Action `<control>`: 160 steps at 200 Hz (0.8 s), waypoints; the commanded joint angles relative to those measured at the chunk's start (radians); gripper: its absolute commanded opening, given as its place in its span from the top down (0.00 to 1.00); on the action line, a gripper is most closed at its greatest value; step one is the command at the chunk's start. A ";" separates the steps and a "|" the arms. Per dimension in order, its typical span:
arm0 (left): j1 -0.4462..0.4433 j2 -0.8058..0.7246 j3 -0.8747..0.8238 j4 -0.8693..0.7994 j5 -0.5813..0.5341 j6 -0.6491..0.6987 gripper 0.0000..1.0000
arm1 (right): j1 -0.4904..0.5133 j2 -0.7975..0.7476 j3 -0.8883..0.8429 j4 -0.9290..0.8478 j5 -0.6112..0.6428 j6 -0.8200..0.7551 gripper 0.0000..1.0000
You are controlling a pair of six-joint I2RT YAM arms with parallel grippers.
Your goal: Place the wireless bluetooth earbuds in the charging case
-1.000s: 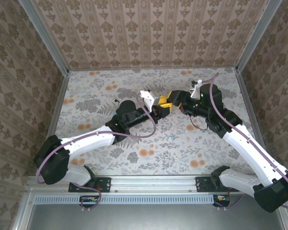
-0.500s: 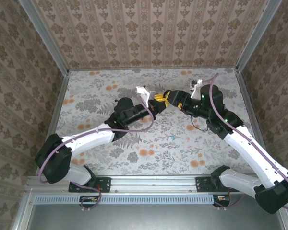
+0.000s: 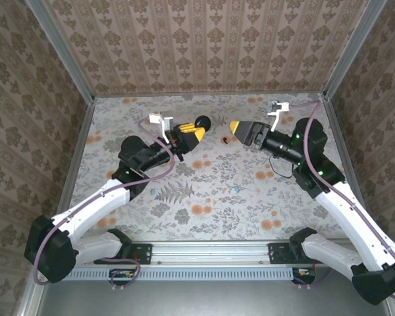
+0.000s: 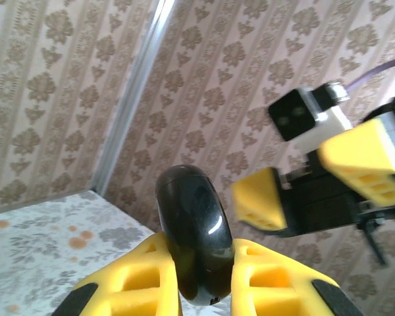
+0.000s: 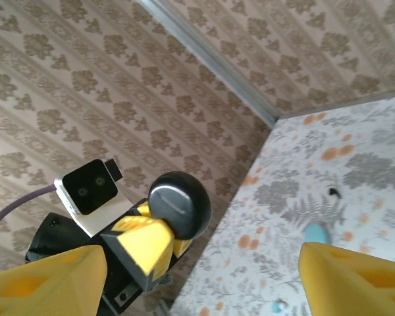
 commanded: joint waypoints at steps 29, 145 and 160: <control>0.002 0.032 0.040 0.175 0.088 -0.215 0.94 | 0.032 0.075 -0.064 0.374 -0.136 0.163 0.28; 0.000 0.099 0.059 0.282 0.125 -0.354 0.95 | 0.080 0.143 -0.050 0.417 -0.096 0.147 0.45; -0.001 0.104 0.061 0.288 0.125 -0.363 0.95 | 0.080 0.153 -0.050 0.436 -0.100 0.152 0.45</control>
